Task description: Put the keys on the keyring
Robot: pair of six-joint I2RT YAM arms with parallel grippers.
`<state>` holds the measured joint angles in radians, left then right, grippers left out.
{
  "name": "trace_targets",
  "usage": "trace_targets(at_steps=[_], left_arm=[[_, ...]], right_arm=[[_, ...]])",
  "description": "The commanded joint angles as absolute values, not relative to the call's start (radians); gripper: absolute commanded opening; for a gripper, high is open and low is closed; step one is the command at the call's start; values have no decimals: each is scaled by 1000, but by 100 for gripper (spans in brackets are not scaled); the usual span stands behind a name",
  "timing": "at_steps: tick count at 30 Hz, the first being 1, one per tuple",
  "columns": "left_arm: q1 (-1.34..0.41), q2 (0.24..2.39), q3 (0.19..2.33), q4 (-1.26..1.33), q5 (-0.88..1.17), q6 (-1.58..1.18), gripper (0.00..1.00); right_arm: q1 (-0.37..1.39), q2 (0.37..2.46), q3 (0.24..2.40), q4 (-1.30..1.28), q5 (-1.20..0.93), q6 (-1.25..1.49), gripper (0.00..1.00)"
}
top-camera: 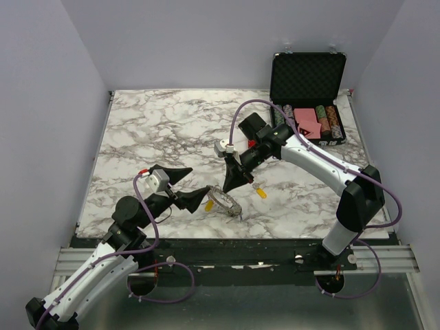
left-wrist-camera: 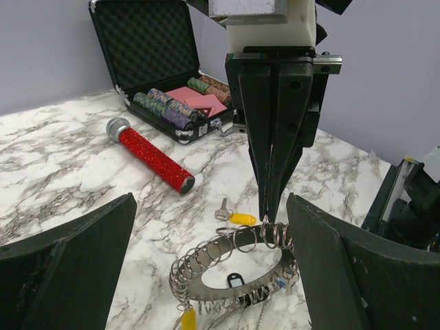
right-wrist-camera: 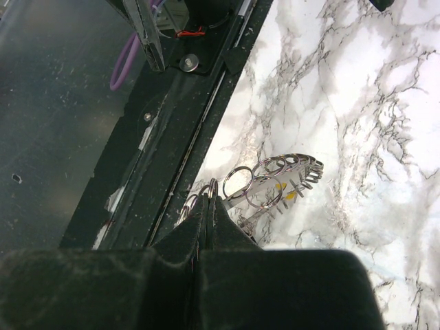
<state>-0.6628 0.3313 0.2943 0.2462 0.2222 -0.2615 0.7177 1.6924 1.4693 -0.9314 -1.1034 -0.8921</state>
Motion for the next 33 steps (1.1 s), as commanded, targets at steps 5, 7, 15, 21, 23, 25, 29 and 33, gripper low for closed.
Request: trace_targets(at_steps=[5,7,15,21,23,25,29,33], left_arm=[[-661,336,298,273,253,-252,98],[-661,337,298,273,252,-250,98],[-661,342,301,276,253,-252,98],[-663,356,304,285,255,-250,98],[-661,360,302,291,258,-252,98],[-661,365,304,298,259,-253,98],[-663,374,299,311,264,-253,98],[-661,374,279,357,285,-242,97]], right_arm=[[712,1698,1500,-950,-1118,-907,0],[712,1698,1500,-951,-1118,-907,0],[712,1698,1499,-951,-1120,-907,0],[712,1698,1499,-951,-1120,-908,0],[712,1698,1499,-951,-1120,-908,0],[710,1701,1499,-951,-1120,-907,0],[712,1700,1499,-951,-1121,-908,0],[712,1700,1500,-951,-1118,-908,0]])
